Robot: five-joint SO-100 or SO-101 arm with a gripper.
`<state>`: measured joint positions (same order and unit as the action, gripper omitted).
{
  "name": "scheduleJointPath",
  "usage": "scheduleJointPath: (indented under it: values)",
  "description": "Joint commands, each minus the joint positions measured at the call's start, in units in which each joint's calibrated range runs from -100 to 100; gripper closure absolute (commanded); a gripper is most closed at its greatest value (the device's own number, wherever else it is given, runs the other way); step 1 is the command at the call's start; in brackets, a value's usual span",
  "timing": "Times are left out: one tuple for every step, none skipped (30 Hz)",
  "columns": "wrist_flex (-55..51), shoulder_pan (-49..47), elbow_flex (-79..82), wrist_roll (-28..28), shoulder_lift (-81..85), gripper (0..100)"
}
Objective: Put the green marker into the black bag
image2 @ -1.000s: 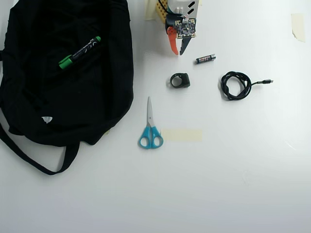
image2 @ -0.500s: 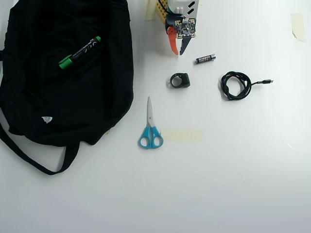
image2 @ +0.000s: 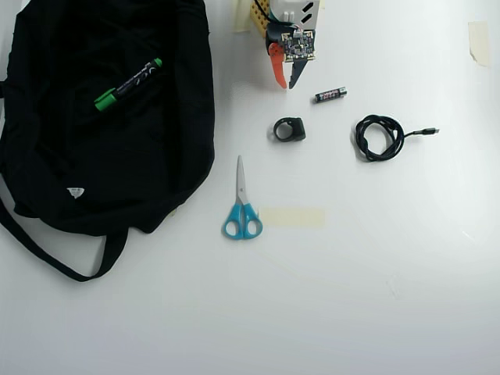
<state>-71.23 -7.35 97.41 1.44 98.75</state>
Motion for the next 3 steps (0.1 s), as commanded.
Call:
scheduleJointPath:
  values:
    - [-1.38, -0.28, 1.88, -0.08, 0.91, 98]
    - [-1.38, -0.28, 1.88, -0.08, 0.91, 98]
    - [-1.38, -0.28, 1.88, -0.08, 0.91, 98]
